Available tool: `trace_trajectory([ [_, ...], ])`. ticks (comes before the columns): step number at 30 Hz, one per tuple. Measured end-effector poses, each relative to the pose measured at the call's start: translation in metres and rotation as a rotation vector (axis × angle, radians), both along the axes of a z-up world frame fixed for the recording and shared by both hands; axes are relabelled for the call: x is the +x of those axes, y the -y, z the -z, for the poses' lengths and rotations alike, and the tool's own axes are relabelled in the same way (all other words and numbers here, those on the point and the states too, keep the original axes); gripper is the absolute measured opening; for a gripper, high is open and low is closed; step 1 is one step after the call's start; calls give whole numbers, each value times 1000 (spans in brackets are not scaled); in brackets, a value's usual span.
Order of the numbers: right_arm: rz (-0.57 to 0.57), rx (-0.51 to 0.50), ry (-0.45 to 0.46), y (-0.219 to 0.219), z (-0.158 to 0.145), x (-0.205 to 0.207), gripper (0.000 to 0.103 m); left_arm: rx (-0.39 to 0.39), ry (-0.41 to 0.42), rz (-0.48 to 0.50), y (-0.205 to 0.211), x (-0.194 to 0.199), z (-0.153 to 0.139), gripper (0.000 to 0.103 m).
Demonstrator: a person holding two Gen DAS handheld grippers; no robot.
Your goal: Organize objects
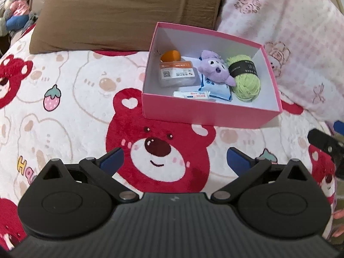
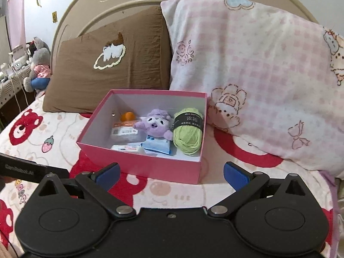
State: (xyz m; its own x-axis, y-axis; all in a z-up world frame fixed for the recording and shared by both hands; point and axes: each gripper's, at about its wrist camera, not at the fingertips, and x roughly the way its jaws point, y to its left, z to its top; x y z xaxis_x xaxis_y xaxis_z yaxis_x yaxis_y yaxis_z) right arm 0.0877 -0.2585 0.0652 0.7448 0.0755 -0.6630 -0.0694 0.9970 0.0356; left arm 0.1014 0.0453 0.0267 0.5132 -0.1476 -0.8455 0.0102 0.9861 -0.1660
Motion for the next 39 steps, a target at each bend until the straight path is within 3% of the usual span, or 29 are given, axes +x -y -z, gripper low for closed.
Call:
trace_trajectory([
  [7,4,10,-25,-3,2,-2,103,77,16,6,14,-6,-5,103],
  [20,36,-4,-66,2,2,-5,103,110,-26,21,21,-5,-3,103],
  [39,35,-71,-49,0,0,-7,103,91,-12,49,24,-10,-12,103],
])
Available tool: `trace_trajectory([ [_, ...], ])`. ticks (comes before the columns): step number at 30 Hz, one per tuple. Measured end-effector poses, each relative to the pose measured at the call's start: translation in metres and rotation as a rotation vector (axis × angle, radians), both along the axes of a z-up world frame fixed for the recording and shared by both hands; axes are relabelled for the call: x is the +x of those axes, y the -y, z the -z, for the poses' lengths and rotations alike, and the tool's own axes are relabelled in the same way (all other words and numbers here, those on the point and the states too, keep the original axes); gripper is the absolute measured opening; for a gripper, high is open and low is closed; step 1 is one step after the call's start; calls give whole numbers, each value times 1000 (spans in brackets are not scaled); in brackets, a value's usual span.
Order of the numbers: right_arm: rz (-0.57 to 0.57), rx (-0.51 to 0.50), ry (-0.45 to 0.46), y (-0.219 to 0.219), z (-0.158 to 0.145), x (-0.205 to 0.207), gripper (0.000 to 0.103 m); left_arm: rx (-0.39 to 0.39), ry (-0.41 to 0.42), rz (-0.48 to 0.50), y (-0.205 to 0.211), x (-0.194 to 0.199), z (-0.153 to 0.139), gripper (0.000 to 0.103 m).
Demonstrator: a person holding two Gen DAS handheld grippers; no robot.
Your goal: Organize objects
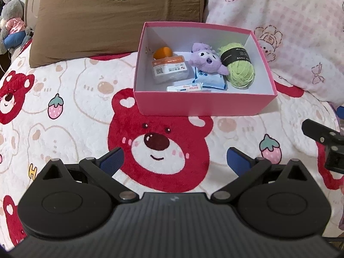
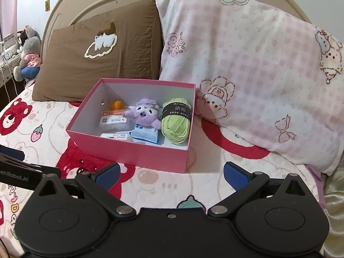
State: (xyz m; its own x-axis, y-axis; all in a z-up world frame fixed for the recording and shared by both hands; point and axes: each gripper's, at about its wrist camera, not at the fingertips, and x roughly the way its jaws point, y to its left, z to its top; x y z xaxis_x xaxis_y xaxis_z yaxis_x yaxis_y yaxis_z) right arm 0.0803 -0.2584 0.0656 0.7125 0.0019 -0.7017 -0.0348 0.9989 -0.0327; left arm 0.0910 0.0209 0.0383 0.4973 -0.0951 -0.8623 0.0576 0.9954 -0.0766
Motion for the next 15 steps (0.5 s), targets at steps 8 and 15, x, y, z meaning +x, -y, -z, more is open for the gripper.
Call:
trace_trajectory([
  [8,2,-7,0,-1,0,-1,103,7,-2,2,0,-1,-2,103],
  [15,-23,-8,15,-8,-9,-9,103,9,-6,-2,1,-1,-2,103],
])
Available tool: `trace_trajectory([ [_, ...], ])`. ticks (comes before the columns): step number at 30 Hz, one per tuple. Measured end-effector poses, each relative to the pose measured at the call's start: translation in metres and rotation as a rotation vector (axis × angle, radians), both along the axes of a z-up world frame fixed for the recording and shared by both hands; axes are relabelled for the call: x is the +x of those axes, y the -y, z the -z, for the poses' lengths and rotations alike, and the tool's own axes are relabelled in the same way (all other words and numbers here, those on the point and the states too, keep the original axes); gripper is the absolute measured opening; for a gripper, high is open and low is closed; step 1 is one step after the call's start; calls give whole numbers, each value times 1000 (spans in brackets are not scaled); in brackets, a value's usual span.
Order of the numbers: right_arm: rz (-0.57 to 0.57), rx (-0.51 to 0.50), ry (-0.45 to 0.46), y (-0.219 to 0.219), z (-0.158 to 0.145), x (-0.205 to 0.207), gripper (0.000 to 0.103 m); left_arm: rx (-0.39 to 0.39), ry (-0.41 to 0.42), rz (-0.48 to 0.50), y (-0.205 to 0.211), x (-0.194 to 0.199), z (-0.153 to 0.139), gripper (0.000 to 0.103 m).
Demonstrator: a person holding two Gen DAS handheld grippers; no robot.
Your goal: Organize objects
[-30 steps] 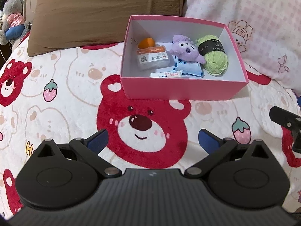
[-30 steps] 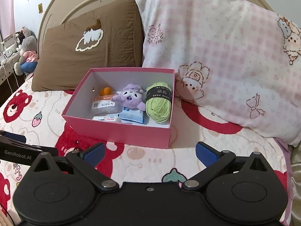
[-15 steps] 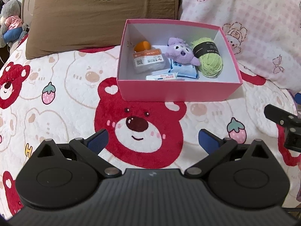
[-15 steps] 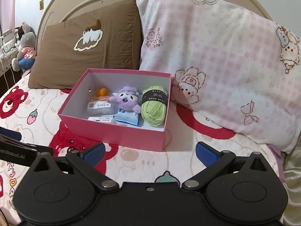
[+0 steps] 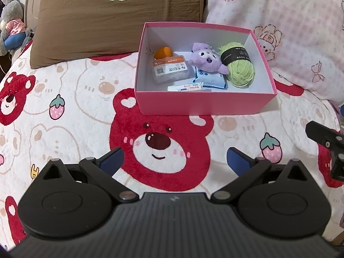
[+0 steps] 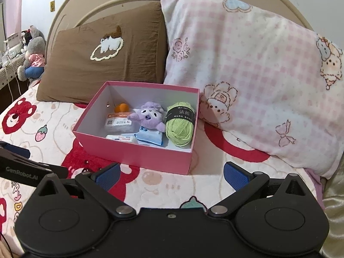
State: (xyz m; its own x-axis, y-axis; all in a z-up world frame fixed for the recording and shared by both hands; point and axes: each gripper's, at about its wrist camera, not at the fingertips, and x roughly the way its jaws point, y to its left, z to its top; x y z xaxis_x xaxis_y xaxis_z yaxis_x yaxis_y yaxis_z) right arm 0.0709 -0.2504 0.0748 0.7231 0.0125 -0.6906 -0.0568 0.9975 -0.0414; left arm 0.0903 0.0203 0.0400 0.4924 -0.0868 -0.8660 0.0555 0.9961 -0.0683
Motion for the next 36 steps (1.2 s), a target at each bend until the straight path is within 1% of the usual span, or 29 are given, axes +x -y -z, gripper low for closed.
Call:
trace_trajectory([
  [5,8,0,-4,1,0,0,103,-3,-4,-1,-1,0,0,103],
  [9,24,26,-10,6,0,1,103,-2,-5,-1,-1,1,0,103],
  [13,38,26,-13,9,1,1,103,-24,-15,3,-2,-1,0,103],
  [21,46,39,-27,14,3,2,103,-12,-7,15,1,-3,-2,103],
  [36,42,37,-38,14,4,5,103,-10,-22,21,-2,0,-1,103],
])
